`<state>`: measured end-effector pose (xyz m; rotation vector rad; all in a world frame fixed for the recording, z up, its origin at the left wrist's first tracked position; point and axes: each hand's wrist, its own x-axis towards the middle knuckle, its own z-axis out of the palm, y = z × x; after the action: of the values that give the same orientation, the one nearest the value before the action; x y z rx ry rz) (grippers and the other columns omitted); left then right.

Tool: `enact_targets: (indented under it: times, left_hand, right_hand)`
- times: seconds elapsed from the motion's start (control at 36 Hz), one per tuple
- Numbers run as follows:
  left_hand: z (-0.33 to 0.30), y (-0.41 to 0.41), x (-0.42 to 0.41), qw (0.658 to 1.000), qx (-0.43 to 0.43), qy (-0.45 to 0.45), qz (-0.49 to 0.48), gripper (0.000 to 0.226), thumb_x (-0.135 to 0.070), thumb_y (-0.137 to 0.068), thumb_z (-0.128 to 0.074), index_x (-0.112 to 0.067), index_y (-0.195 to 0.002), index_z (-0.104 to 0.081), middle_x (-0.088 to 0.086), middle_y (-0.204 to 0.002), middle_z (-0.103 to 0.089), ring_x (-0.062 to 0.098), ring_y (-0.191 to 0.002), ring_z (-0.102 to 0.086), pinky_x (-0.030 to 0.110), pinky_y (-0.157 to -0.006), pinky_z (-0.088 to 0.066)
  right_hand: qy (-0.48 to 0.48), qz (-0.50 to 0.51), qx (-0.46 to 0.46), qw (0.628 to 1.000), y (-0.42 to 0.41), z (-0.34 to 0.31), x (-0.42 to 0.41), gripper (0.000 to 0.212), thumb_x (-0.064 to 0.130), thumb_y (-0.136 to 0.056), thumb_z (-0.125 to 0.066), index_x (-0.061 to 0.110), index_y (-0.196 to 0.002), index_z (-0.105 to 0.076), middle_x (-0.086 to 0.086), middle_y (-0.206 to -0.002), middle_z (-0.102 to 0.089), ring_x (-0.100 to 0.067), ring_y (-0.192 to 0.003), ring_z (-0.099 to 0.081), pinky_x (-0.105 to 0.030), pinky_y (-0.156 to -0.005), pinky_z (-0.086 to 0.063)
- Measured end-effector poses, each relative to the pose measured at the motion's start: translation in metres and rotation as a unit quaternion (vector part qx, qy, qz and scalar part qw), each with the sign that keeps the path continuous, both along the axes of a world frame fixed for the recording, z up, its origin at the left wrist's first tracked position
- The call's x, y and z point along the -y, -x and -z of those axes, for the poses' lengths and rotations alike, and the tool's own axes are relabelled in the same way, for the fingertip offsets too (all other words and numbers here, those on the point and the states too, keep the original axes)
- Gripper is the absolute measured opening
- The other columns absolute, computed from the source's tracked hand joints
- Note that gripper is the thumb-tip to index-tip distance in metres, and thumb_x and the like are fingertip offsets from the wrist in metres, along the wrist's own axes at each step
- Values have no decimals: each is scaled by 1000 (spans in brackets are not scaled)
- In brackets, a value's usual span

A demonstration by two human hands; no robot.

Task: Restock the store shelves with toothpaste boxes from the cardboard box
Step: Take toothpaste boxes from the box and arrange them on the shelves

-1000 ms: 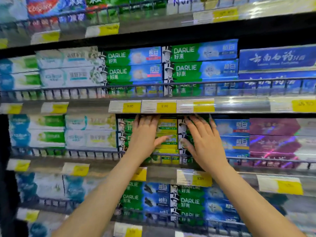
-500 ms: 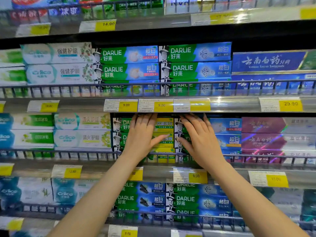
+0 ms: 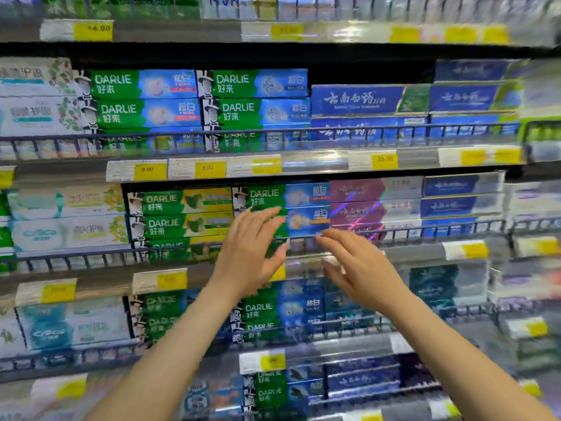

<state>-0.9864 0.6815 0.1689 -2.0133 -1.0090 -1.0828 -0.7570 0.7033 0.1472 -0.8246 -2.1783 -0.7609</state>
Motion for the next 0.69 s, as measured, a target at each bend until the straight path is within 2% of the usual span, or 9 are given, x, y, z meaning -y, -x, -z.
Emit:
enact_targets:
  times: [0.11, 0.17, 0.22, 0.31, 0.42, 0.53, 0.58, 0.64, 0.69]
  left_hand:
    - [14, -67, 18, 995, 26, 82, 52, 43, -37, -91, -46, -11, -124, -54, 5, -123, -56, 21, -114, -51, 35, -97, -41]
    - [25, -97, 26, 986, 61, 139, 73, 39, -34, -92, -51, -12, -125, -52, 3, -122, -56, 20, -109, -54, 33, -89, -44]
    - [37, -128, 33, 968, 92, 215, 88, 38, -31, -92, -55, -19, -128, -48, -4, -125, -51, 14, -108, -52, 29, -86, -44]
    - [54, -177, 49, 944, 106, 293, 104, 40, -30, -92, -55, -22, -130, -45, -3, -128, -48, 15, -112, -50, 35, -91, -44]
    - [68, -251, 80, 921, 118, 347, 131, 37, -28, -93, -55, -17, -127, -47, -1, -117, -49, 16, -105, -52, 26, -84, -39]
    - [80, -315, 105, 899, 113, 396, 151, 36, -29, -93, -55, -18, -126, -49, 0, -116, -54, 17, -103, -54, 33, -89, -45]
    - [88, -340, 111, 889, 98, 419, 153, 37, -32, -93, -54, -18, -126, -49, 0, -117, -55, 16, -100, -56, 35, -88, -47]
    - [94, -363, 116, 887, 76, 432, 144, 38, -35, -93, -53, -20, -128, -47, -3, -118, -55, 15, -99, -55, 32, -86, -47]
    - [100, -383, 117, 885, 56, 439, 144, 36, -36, -94, -52, -22, -127, -47, -4, -114, -54, 13, -97, -54, 27, -81, -45]
  right_hand:
    - [82, 53, 11, 995, -70, 14, 41, 40, 32, -88, -39, 9, -116, -56, -8, -108, -62, -28, -86, -63, -36, -63, -53]
    - [113, 61, -9, 992, -100, 22, 61, 39, 34, -90, -36, 11, -115, -56, -6, -104, -61, -27, -81, -61, -35, -59, -51]
    - [128, 88, -27, 987, -133, 27, 83, 37, 35, -93, -40, 14, -120, -54, -3, -110, -59, -24, -90, -59, -34, -65, -50]
    - [182, 121, -31, 975, -183, 30, 122, 38, 30, -94, -47, 18, -130, -47, -1, -121, -52, -21, -106, -53, -33, -76, -47]
    - [244, 165, -63, 954, -247, 34, 171, 33, 30, -96, -44, 18, -126, -47, 2, -122, -51, -21, -99, -56, -28, -68, -36]
    - [298, 221, -90, 924, -310, 51, 204, 29, 36, -96, -43, 21, -120, -49, 1, -113, -55, -20, -97, -56, -34, -76, -46]
    - [322, 232, -97, 913, -336, 57, 217, 29, 38, -96, -42, 21, -118, -50, 3, -112, -56, -18, -99, -57, -33, -80, -48]
    - [340, 233, -106, 905, -362, 63, 228, 29, 36, -97, -43, 20, -119, -52, 4, -114, -56, -15, -101, -57, -26, -80, -45]
    - [351, 236, -110, 900, -386, 71, 235, 29, 35, -97, -43, 20, -120, -53, 2, -115, -57, -15, -98, -57, -26, -80, -45]
